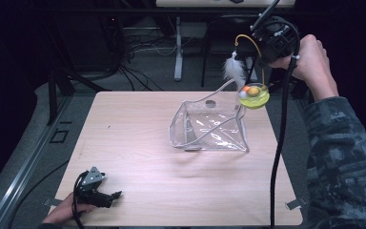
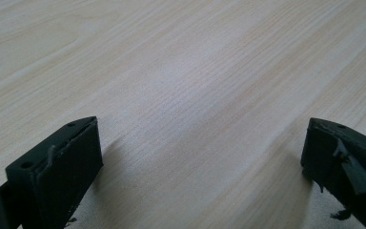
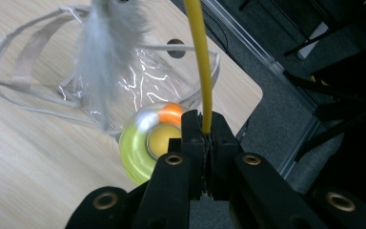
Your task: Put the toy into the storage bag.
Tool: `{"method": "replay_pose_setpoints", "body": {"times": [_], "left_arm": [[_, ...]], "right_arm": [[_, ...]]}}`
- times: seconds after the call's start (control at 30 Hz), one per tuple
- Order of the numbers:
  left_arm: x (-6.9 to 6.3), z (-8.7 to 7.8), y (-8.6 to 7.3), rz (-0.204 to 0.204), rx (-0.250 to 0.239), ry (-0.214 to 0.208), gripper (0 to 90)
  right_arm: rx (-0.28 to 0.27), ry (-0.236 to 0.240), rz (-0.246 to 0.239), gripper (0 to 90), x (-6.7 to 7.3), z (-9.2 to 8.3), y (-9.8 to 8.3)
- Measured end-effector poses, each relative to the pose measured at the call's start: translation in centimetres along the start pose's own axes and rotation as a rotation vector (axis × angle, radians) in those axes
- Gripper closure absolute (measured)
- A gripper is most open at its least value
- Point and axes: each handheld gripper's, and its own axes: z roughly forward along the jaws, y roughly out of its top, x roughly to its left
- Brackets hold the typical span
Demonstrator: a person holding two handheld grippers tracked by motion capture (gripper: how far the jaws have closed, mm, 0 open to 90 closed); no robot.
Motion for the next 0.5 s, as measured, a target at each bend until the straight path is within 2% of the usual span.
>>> {"method": "replay_pose_setpoints", "body": {"times": [0.27, 0.5], "left_arm": [[0.0, 0.0, 0.0, 0.0, 0.0, 0.0, 0.0], [0.0, 0.0, 0.0, -0.001, -0.001, 0.0, 0.0]], "right_arm": [[-0.014, 0.012, -0.031, 88.1, 1.1, 0.4, 1.5], [-0.038, 0.034, -0.033, 88.1, 2.1, 1.0, 2.5]]}}
